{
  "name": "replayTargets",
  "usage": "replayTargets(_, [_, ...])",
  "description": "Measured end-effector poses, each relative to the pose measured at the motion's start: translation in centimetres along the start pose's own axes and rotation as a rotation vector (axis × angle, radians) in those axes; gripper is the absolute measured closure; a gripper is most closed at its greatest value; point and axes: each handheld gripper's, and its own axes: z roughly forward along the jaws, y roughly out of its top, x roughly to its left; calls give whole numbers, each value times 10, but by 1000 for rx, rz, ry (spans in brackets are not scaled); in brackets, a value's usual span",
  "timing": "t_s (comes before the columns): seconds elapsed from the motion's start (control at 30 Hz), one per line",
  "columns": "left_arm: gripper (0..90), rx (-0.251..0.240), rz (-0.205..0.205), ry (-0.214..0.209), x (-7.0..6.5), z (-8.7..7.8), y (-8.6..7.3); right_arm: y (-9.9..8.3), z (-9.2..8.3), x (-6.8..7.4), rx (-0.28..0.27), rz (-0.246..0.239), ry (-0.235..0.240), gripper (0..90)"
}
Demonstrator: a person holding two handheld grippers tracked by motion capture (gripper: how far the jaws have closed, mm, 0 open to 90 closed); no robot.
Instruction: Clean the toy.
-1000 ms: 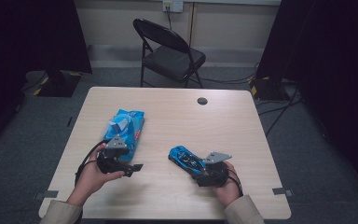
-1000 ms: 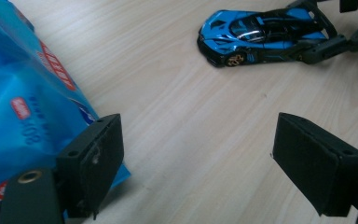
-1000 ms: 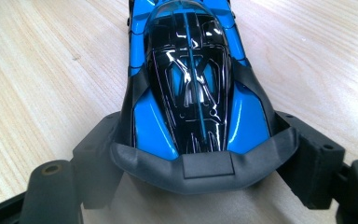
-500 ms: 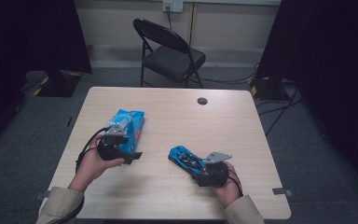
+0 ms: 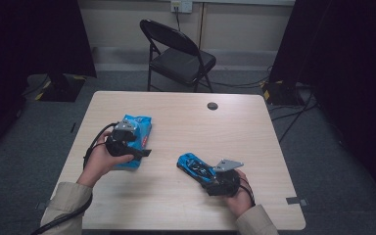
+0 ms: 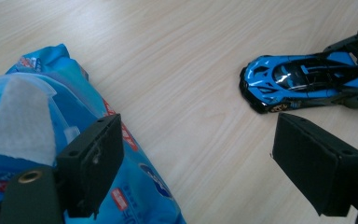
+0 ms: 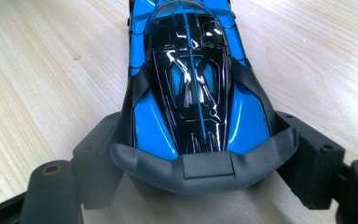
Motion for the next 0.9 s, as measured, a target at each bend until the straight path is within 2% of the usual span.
replayTargets(0.2, [172, -4, -12, 10, 9, 3, 10, 0, 0, 0, 0, 0, 0, 239])
replayTargets(0.37, [222, -5, -18, 26, 21, 5, 18, 0, 0, 0, 0, 0, 0, 239])
replayTargets(0.43, [246, -5, -39, 40, 29, 5, 20, 0, 0, 0, 0, 0, 0, 239])
replayTargets(0.63, [285, -26, -81, 64, 43, 4, 22, 0, 0, 0, 0, 0, 0, 238])
replayTargets(0.77, [319, -8, -92, 80, 50, 5, 22, 0, 0, 0, 0, 0, 0, 239])
replayTargets(0.83, [345, -1, -114, 92, 54, 6, 20, 0, 0, 0, 0, -1, 0, 238])
replayTargets(0.9, [377, 6, -113, 82, 55, 6, 19, 0, 0, 0, 0, 0, 0, 239])
